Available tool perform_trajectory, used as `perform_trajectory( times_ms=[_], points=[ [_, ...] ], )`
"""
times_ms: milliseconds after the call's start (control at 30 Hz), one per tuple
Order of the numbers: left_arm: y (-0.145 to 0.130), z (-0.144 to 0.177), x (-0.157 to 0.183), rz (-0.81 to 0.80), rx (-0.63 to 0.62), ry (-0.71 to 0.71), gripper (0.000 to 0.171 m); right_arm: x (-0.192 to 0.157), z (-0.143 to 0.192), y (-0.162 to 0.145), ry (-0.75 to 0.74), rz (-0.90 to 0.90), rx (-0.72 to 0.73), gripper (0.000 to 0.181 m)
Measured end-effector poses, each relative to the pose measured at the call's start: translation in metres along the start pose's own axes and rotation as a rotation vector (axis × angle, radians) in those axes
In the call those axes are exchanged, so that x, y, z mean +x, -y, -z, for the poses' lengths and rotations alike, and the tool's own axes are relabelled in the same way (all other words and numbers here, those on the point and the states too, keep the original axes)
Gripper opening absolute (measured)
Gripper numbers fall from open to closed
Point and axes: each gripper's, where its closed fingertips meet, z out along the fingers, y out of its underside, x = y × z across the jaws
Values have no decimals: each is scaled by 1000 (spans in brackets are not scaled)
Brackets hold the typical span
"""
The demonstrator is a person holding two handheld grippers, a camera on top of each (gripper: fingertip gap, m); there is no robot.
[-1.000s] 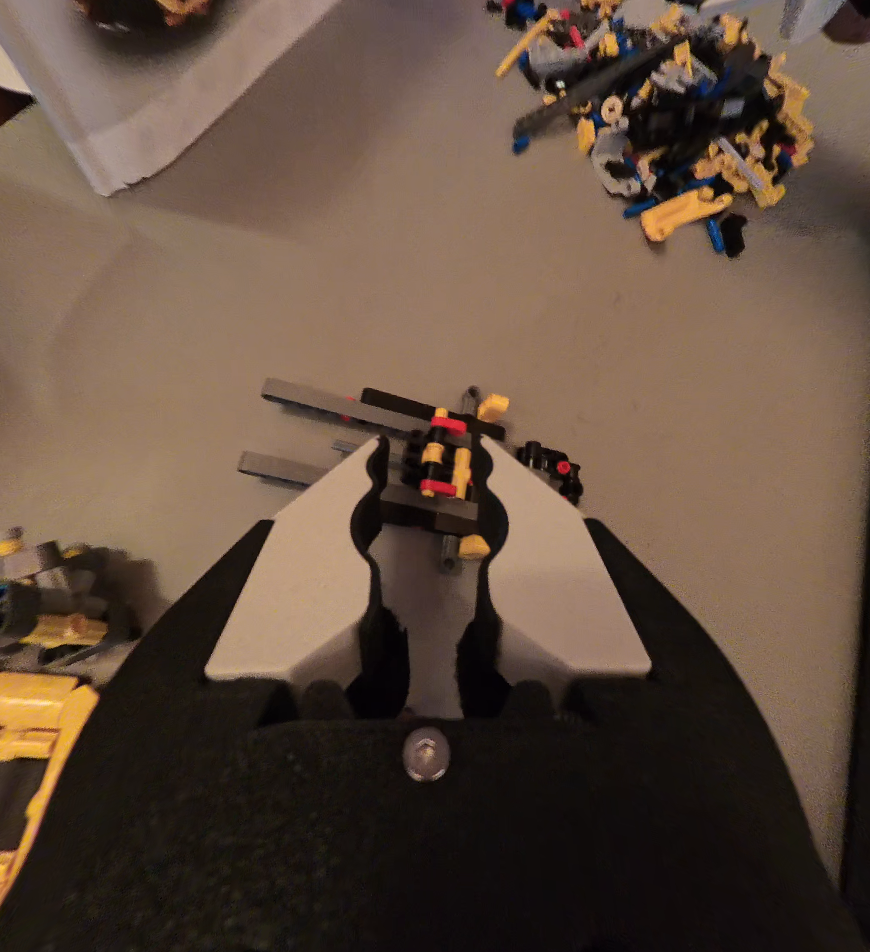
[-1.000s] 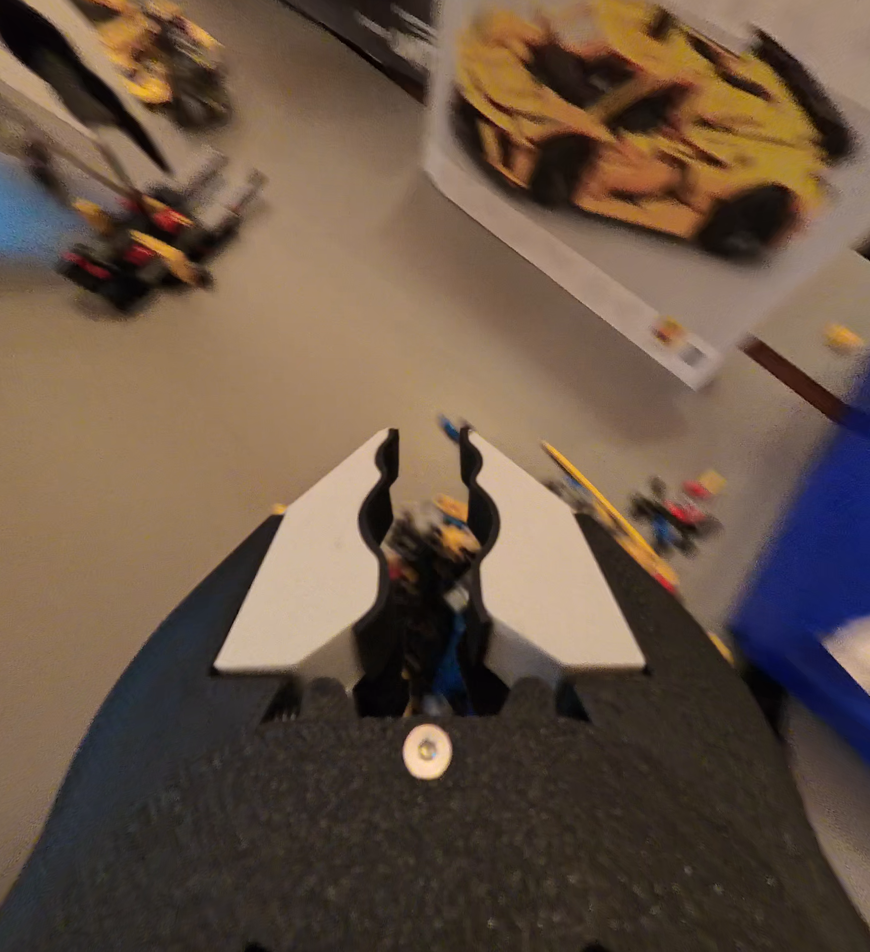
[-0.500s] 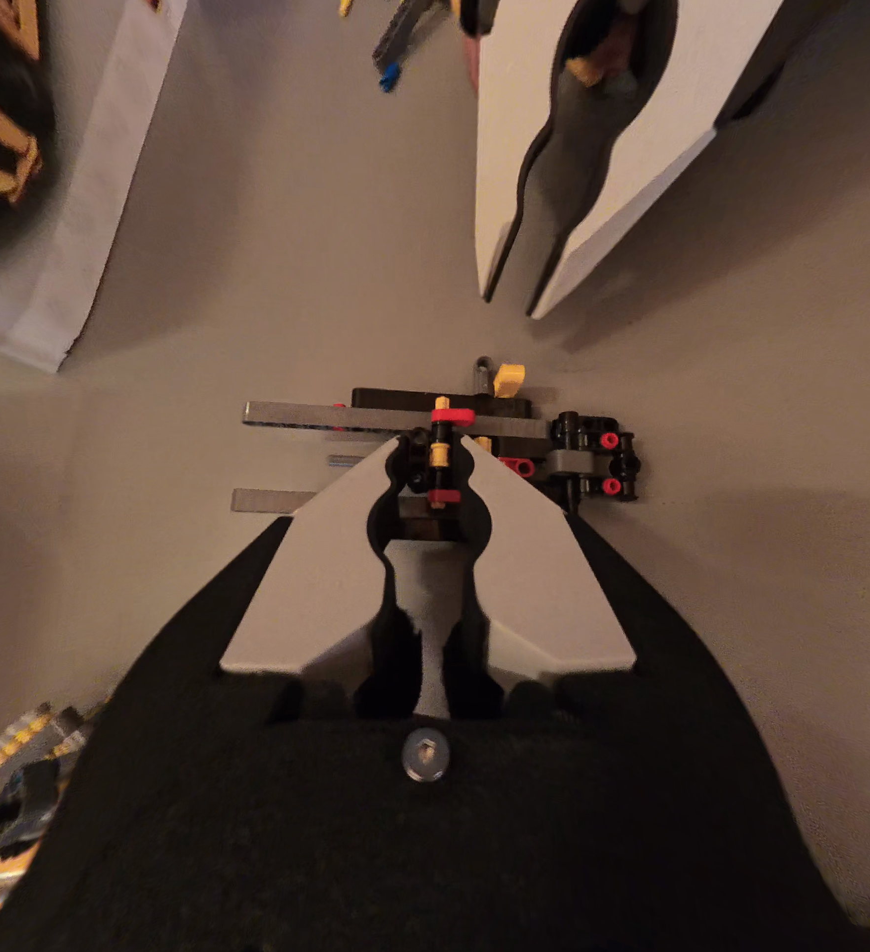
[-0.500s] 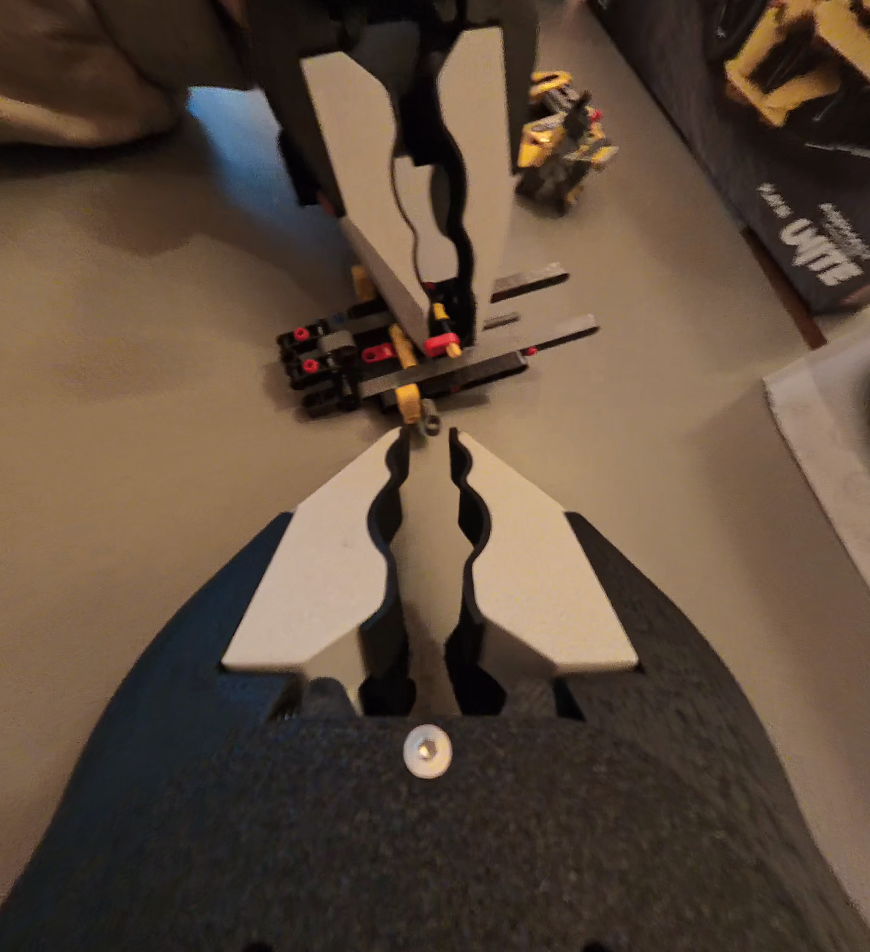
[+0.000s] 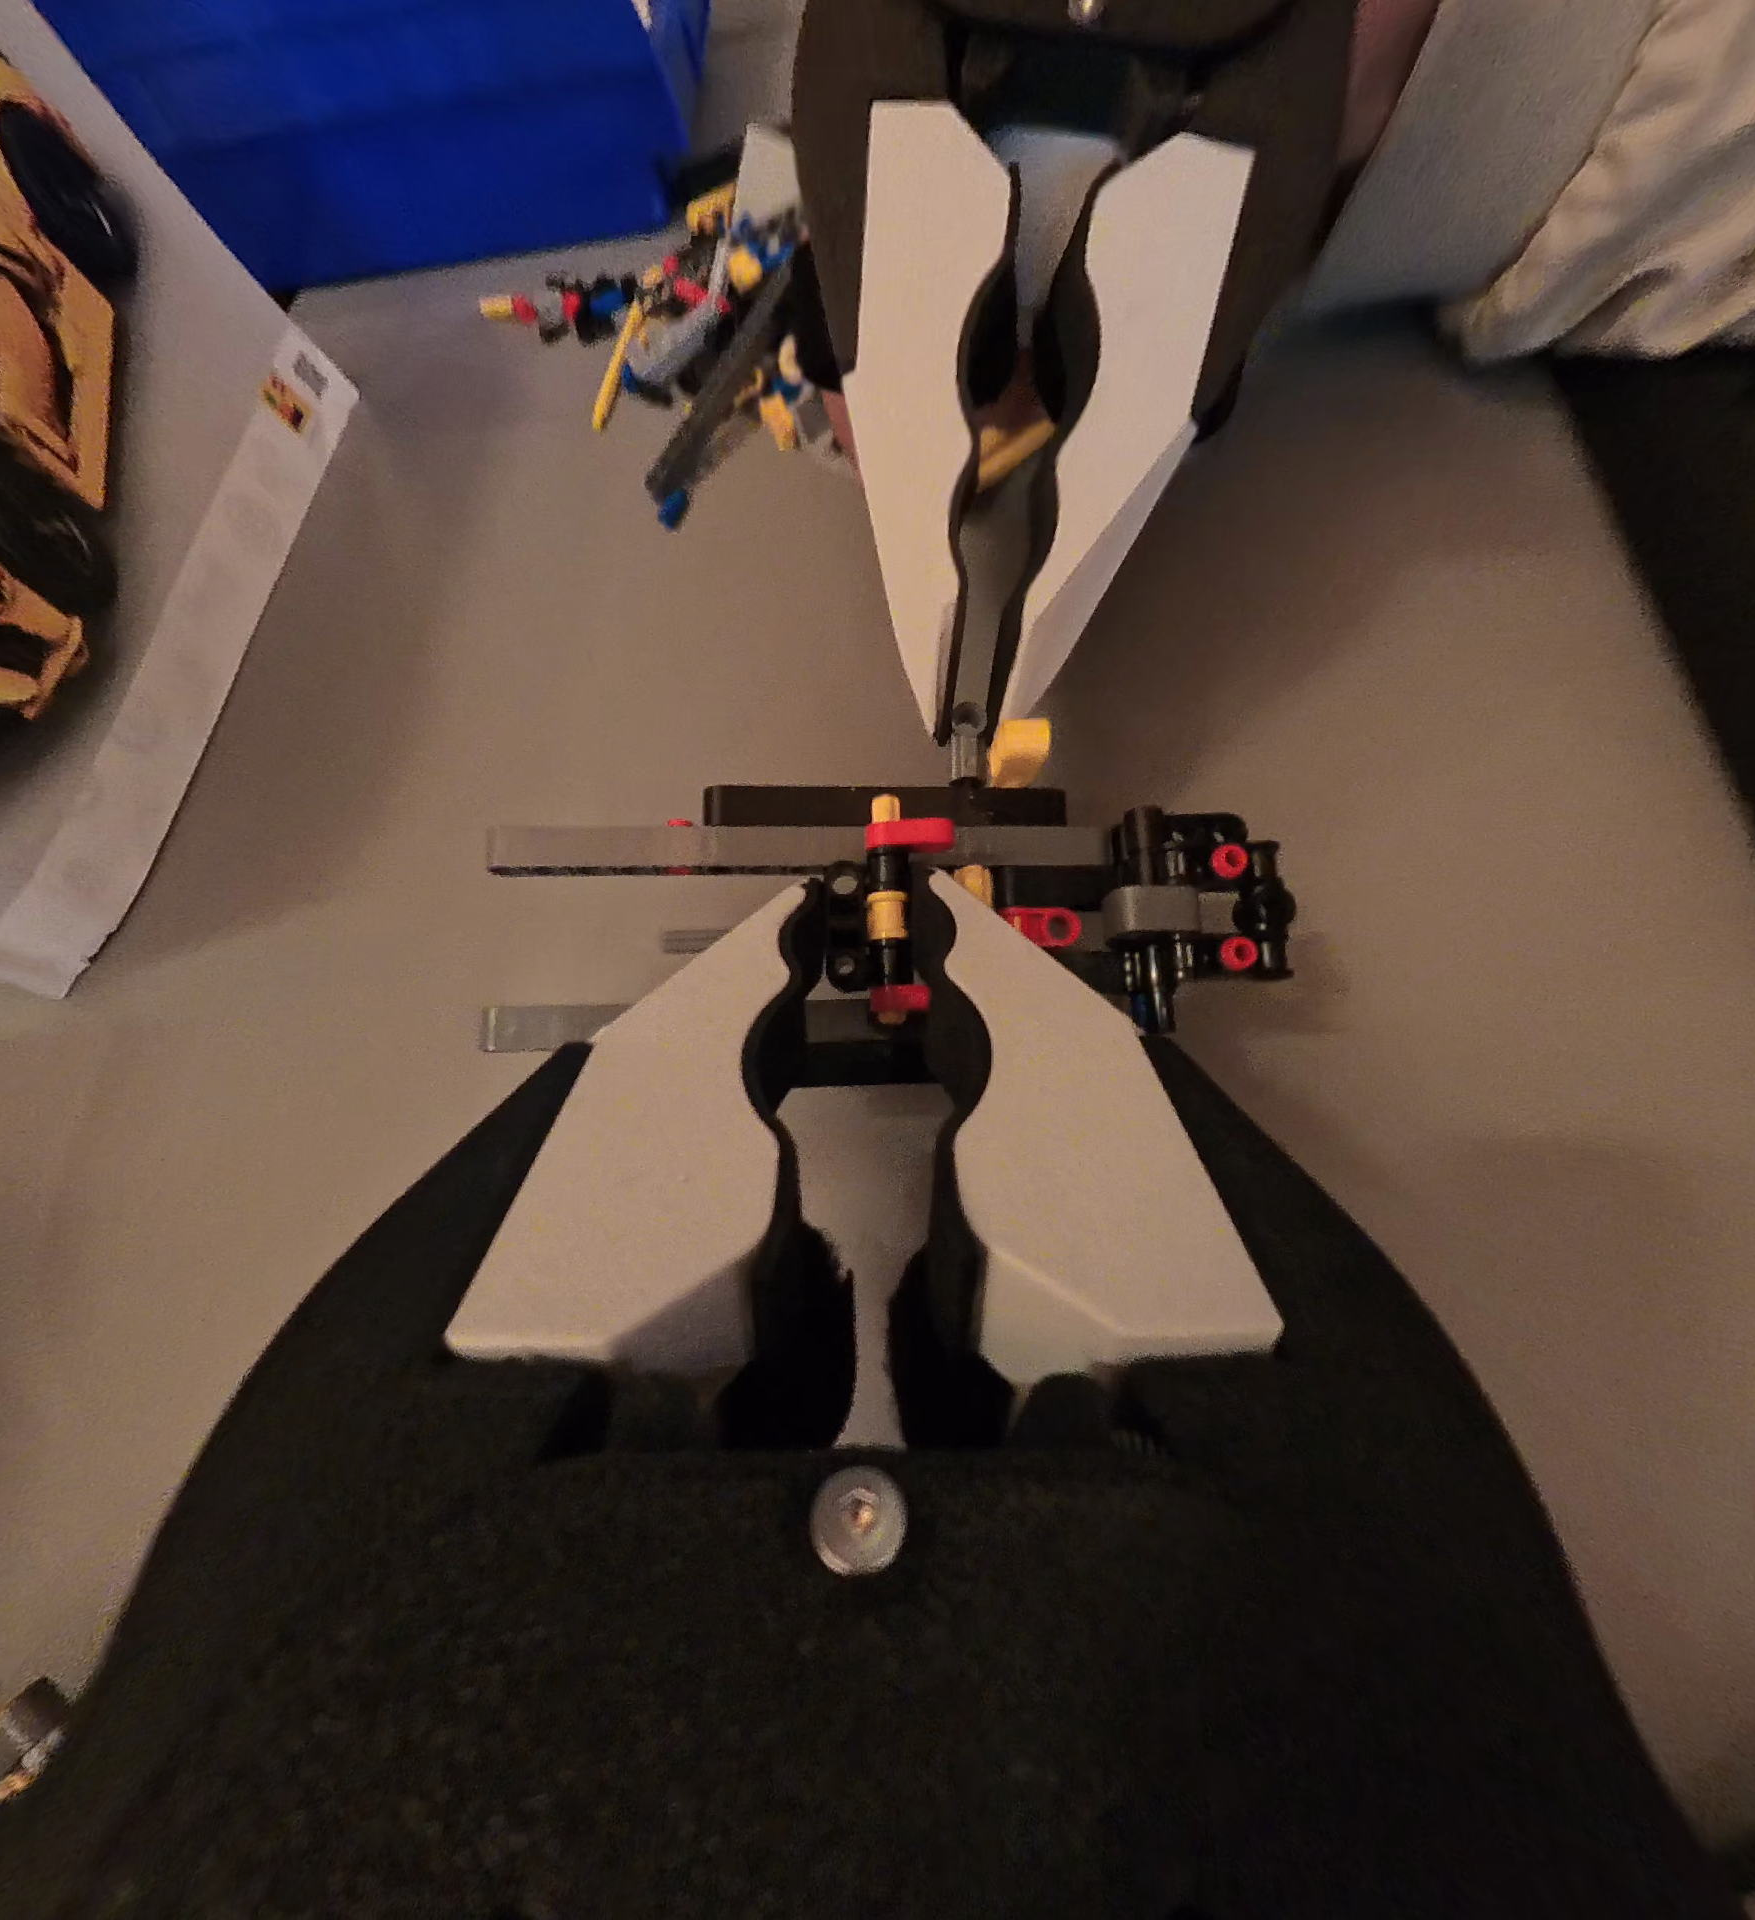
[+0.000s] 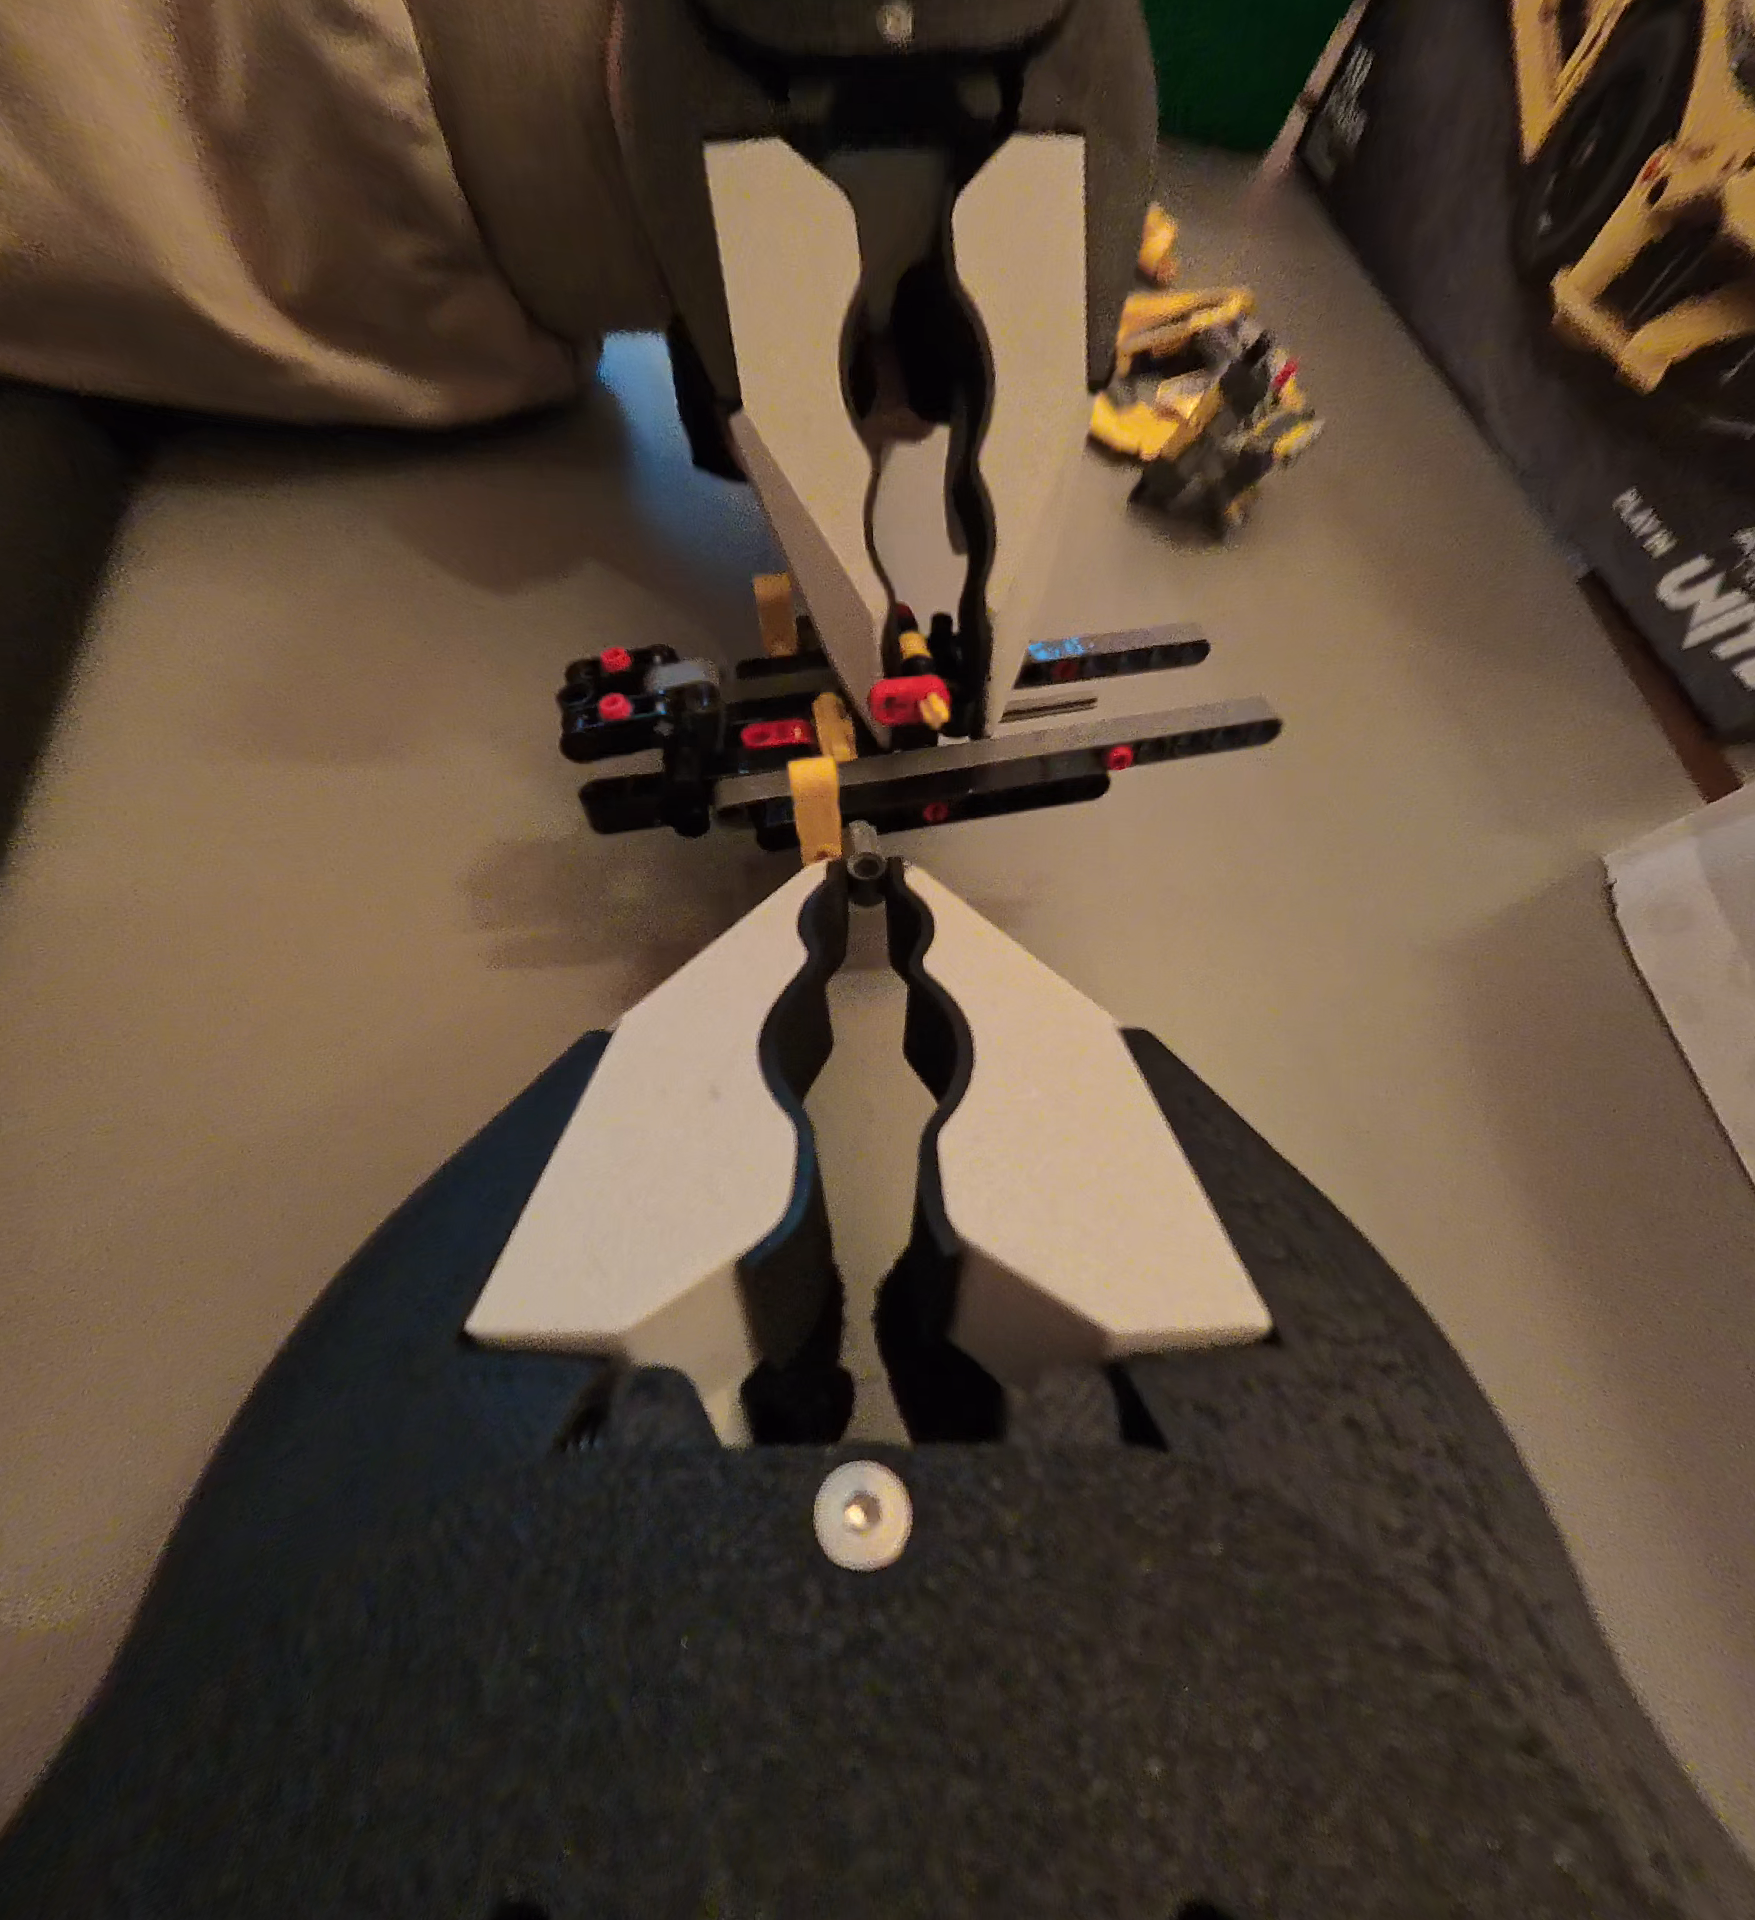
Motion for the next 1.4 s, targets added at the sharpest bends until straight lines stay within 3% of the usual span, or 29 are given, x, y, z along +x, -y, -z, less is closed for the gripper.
perform_trajectory(
  times_ms=[33, 67, 100, 133, 200, 367, 467, 533, 633, 767, 867, 933, 1000, 1033, 1200, 1267, 1400],
  points=[
    [1, 2, 0, 4, -9, -6, 16, 0, 3, 3, 4, -5, 20, 6],
    [-13, 4, -6, -10, -101, 31, 15, 1, 7, -4, 1, -8, -27, 6],
    [-42, 11, -21, -29, -253, 111, 15, 10, 16, -24, -40, -23, -142, 6],
    [-61, 20, -30, -5, -317, 148, 16, 17, 30, -35, -60, -64, -159, 6],
    [-47, 28, -33, 95, -138, 112, 15, 26, 58, -18, -51, -189, 44, 5],
    [-19, 23, -34, 74, -64, 152, 15, 45, 101, -62, -135, -374, -105, 6],
    [-18, 7, -23, 102, -85, 113, 15, 48, 120, -65, -116, -489, -30, 6],
    [-24, -11, -7, 107, -162, 53, 15, 44, 121, -54, -70, -497, 34, 6],
    [-36, -32, 0, 85, -273, 77, 16, 36, 112, -23, 3, -443, 159, 6],
    [-12, -29, -1, 159, -169, 74, 35, 27, 81, -19, 17, -383, 89, 6],
    [19, -22, -9, -16, -73, 216, 37, 25, 60, -16, 0, -368, 52, 6],
    [27, -26, -9, -208, -117, 337, 36, 20, 50, -12, 26, -381, 40, 6],
    [32, -30, -6, -390, -168, 419, 19, 18, 43, -9, 43, -400, 42, 6],
    [34, -31, -7, -453, -186, 455, 19, 17, 42, -8, 49, -409, 43, 6],
    [40, -40, -4, -567, -220, 520, 20, 16, 39, -2, 55, -434, 56, 5],
    [40, -42, -8, -605, -246, 580, 5, 16, 38, 1, 52, -433, 71, 6],
    [52, -39, -14, -643, -217, 667, 3, 21, 41, 12, 50, -467, 162, 7]
  ],
)
